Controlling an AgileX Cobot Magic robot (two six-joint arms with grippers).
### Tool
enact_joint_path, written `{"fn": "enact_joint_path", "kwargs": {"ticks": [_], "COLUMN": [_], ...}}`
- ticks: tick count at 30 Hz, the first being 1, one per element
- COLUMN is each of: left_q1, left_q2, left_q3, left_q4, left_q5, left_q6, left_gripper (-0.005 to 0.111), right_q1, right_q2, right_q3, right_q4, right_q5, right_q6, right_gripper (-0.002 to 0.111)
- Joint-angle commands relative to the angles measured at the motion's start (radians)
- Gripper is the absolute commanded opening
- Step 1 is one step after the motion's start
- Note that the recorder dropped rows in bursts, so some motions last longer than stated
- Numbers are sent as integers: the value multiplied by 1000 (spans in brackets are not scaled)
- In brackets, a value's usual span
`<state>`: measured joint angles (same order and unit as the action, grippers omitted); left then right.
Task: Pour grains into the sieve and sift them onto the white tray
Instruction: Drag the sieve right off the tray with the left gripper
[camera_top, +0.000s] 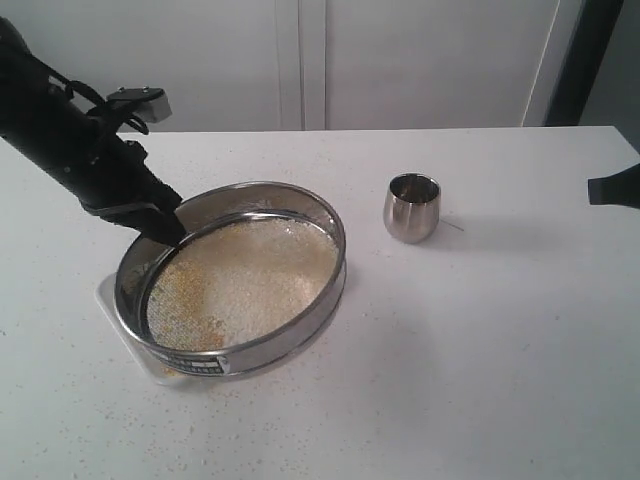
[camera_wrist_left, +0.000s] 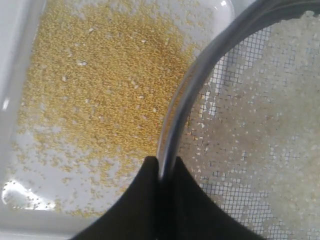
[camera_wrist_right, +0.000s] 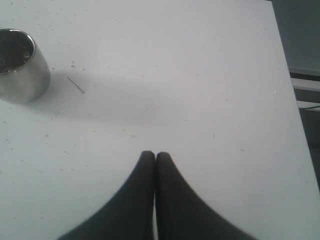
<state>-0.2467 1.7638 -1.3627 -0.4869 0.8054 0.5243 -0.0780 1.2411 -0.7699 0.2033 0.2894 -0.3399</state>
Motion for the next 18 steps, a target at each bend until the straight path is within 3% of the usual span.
{"fn": "enact_joint_path", "kwargs": {"ticks": [1, 7, 11, 18], "left_q1": [-83, -220, -327, -409], "left_q2": [-45, -45, -40, 66], "left_q3": [25, 25, 17, -135], "left_q4": [-30, -16, 103, 150], "left_q5": [-23, -130, -201, -147], "left_q6": [-75, -127, -223, -295], "left_gripper": [0, 0, 0, 0], "right_q1": [0, 0, 0, 0], "right_q2": [-7, -7, -7, -7], "right_q3": [4, 4, 4, 4], "right_q4": [5, 5, 5, 5], "right_q5": [-7, -7, -7, -7], "right_q6": [3, 3, 3, 3], "right_gripper": [0, 0, 0, 0]}}
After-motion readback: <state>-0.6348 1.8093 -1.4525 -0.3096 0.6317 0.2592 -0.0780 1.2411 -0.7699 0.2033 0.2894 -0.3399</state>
